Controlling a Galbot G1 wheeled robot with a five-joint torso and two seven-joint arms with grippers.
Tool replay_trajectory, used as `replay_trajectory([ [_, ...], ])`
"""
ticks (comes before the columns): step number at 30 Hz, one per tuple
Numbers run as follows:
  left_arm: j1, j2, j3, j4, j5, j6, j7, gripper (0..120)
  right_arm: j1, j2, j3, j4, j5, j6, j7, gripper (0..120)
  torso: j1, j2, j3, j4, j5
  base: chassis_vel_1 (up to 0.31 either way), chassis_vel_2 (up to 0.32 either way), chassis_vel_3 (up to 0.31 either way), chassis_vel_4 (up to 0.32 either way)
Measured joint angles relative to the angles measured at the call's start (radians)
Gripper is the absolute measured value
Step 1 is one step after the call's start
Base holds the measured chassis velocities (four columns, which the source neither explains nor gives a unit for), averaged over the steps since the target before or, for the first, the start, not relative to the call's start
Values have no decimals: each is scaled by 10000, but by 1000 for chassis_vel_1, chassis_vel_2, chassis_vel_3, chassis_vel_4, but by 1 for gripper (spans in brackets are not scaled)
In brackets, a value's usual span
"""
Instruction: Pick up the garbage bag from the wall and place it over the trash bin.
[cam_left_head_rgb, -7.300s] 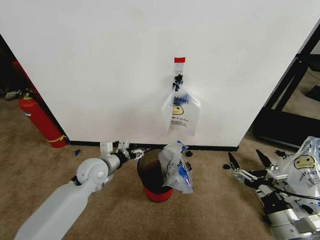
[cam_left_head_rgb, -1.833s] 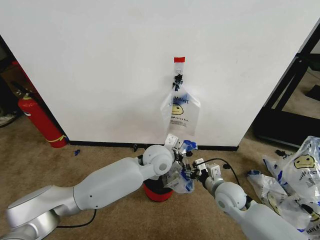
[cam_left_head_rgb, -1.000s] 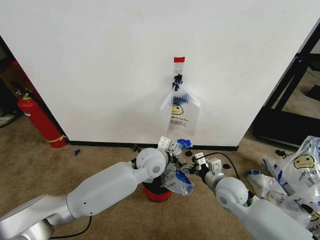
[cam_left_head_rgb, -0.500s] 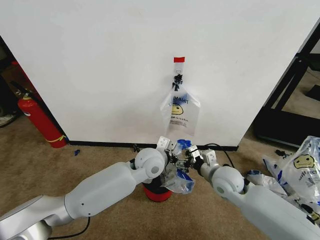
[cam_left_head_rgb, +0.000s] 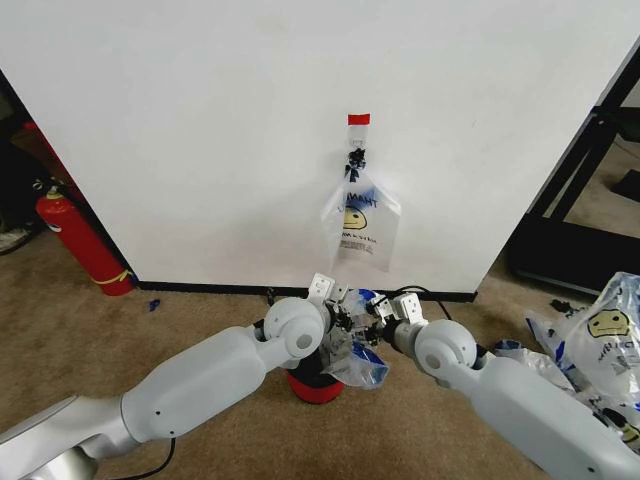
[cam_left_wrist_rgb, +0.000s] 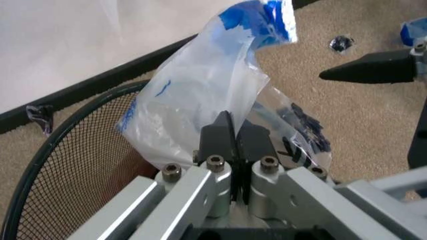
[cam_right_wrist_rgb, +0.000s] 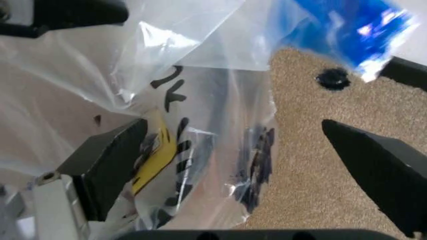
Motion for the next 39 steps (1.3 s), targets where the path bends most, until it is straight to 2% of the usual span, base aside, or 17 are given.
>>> replay_trajectory([
  [12,15,-49,-28,54,55,-37,-7,0,-1256,-467,1236,714,339,223,-140,100,0,0,0,-3,-1,0,0,0,0],
  [28,159,159,-22,-447,61,-35,-140,0,-662,114,922,202,845,209,294,98,0,0,0,1,-3,0,0,0,0],
  [32,162,181,-9,-472,62,-29,-144,0,-379,289,701,-68,860,161,319,93,0,1,0,1,-2,0,0,0,0],
  [37,128,210,7,-476,60,-22,-144,0,-168,500,494,-407,897,40,353,77,0,1,2,1,0,0,0,0,0],
  [39,126,216,7,-477,58,-21,-144,0,-162,501,468,-435,917,11,355,75,0,1,2,1,0,0,0,0,0],
])
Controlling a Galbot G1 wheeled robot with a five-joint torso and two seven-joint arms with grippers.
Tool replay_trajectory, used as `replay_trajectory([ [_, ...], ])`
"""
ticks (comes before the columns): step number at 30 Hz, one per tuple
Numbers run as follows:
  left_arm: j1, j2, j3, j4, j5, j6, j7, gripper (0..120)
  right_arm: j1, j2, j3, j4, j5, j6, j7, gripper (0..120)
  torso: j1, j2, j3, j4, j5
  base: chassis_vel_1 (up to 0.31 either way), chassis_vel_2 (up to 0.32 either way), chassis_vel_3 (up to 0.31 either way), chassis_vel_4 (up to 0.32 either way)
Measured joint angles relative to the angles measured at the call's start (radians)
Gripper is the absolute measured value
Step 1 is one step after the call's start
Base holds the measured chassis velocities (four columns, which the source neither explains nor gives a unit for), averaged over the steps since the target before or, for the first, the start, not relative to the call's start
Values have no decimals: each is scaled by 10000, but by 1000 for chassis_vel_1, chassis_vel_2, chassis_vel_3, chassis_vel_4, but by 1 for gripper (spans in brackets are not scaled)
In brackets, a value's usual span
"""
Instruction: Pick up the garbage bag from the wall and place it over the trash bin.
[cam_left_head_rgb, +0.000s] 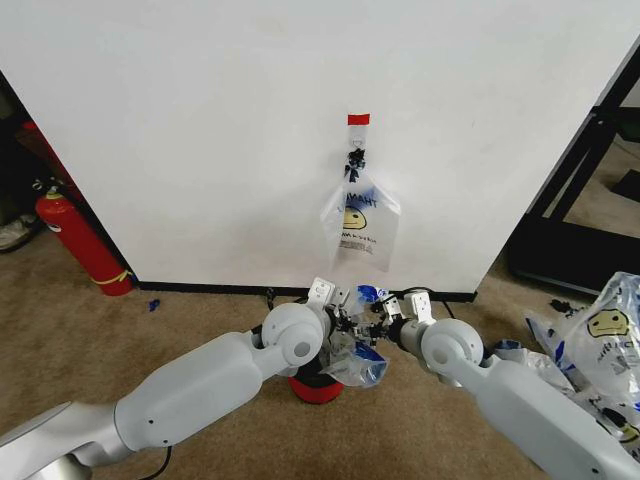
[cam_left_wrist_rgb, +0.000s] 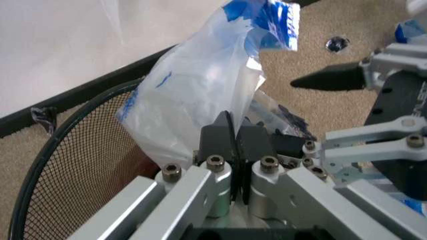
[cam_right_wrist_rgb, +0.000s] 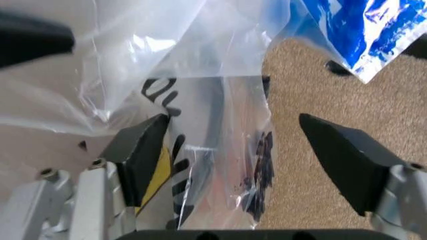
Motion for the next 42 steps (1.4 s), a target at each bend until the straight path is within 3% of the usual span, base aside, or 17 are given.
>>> replay_trajectory([
  [5,11,2,-5,6,-4,0,19,0,21,67,-49,-119,142,-145,1,55,0,0,0,-1,0,0,0,0,0],
  [14,49,86,-38,-30,-13,0,42,0,228,406,-111,-374,557,-297,314,36,0,0,0,1,0,0,0,0,0],
  [20,114,182,-98,-68,-18,1,67,0,237,467,-90,-434,728,-357,392,14,0,0,-1,0,-1,0,0,0,0],
  [22,177,194,-123,-122,-18,0,67,0,208,547,-13,-428,1004,-359,597,0,0,0,-2,0,-1,0,0,0,0],
  [34,405,456,-592,-482,-95,-6,5,0,-369,435,535,150,1626,-244,1132,0,0,0,-1,1,1,0,0,0,0],
  [42,463,1131,-1142,-504,-241,-9,127,0,-1602,-59,1865,1095,1776,-53,948,0,0,0,-1,-2,1,0,0,0,0],
])
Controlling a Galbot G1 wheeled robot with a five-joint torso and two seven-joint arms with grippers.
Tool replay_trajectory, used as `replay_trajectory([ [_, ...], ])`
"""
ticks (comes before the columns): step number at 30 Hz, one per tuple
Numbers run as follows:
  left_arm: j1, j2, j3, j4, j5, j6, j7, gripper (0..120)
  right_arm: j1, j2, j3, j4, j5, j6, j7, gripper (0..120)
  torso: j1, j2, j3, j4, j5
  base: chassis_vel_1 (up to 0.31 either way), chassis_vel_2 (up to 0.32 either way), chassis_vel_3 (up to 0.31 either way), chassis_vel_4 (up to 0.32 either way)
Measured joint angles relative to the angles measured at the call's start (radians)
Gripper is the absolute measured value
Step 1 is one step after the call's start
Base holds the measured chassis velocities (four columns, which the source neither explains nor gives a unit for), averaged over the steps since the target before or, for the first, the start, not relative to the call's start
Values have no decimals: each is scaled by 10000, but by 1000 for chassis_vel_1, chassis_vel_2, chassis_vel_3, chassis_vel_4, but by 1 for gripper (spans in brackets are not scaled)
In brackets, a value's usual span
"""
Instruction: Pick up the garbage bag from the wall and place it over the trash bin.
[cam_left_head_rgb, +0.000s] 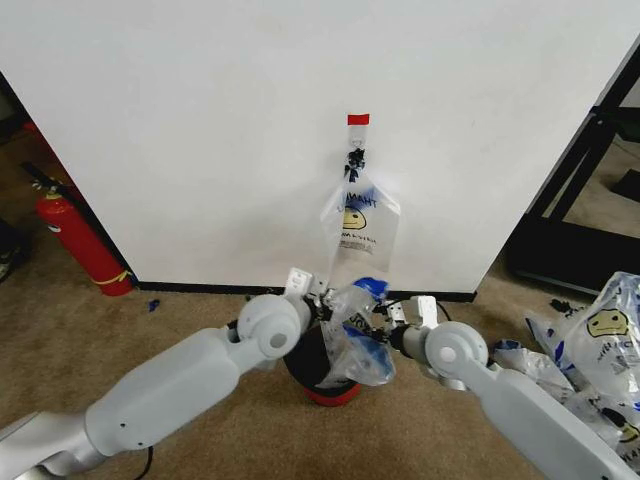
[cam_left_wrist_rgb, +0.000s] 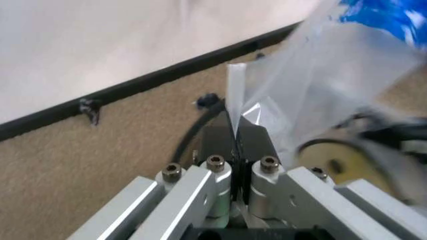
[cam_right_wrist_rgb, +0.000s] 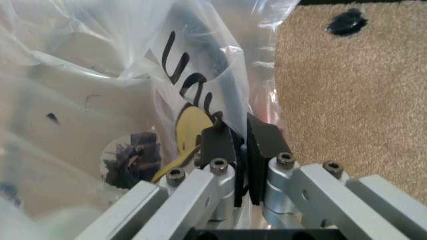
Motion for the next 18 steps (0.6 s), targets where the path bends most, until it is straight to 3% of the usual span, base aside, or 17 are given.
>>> replay_trajectory([
  [14,838,556,-477,-458,251,-8,173,0,-1756,-347,1797,1046,-296,76,-625,0,0,0,0,0,-1,0,0,0,0],
  [18,847,750,-499,-1094,246,11,212,10,-2007,-260,2021,1114,-508,91,-733,0,0,0,0,0,0,0,0,0,0],
])
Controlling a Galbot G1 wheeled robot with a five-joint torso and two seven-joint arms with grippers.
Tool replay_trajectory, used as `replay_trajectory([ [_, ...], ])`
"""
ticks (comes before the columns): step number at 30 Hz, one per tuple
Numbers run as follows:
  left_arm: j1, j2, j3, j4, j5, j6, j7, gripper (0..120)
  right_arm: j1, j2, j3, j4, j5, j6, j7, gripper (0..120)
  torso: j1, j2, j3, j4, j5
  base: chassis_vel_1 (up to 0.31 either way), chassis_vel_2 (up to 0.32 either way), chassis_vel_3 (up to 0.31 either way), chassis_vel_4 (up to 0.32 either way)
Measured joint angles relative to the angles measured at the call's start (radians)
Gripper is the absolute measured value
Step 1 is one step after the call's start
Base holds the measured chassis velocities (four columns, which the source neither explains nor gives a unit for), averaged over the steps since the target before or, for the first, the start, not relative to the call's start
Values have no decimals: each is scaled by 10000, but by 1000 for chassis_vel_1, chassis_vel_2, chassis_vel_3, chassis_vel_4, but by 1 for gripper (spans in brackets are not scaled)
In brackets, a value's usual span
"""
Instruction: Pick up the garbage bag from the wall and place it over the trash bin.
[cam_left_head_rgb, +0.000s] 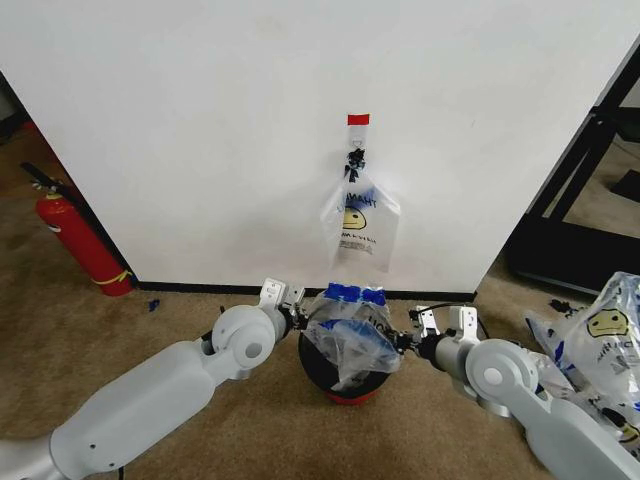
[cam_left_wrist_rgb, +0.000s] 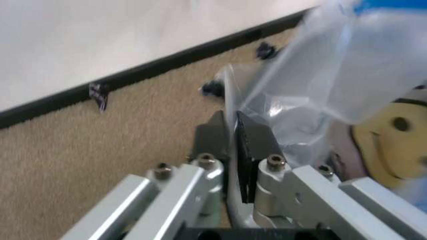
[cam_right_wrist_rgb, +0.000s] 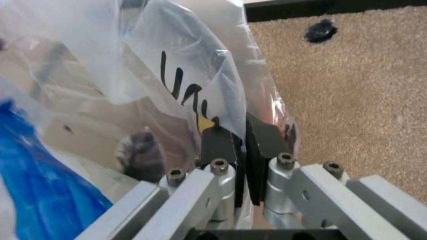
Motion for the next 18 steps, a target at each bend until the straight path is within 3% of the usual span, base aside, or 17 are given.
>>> replay_trajectory([
  [6,360,763,-106,-1149,1050,-115,1243,34,-370,207,391,7,-286,23,-171,0,0,-1,0,2,-1,0,0,0,0],
  [8,469,904,-184,-1345,1261,-214,1478,36,-420,252,458,7,-301,26,-187,0,0,-2,1,1,-2,0,0,0,0],
  [10,685,1158,-327,-1654,1802,-541,1980,48,-512,362,589,6,-306,32,-192,0,0,-1,0,1,-1,0,0,0,0],
  [14,839,1558,-172,-1782,3962,-1482,3303,63,-656,559,803,-6,-234,32,-192,0,0,-1,0,4,0,0,0,0,0],
  [15,839,1558,-172,-1782,3962,-1482,3303,63,-656,559,803,-6,-234,32,-192,0,0,-1,0,4,0,0,0,0,0],
  [18,316,1471,658,-1306,6521,-2700,4242,77,-783,621,941,-30,-199,29,-193,0,0,-1,0,3,-1,0,0,0,0],
])
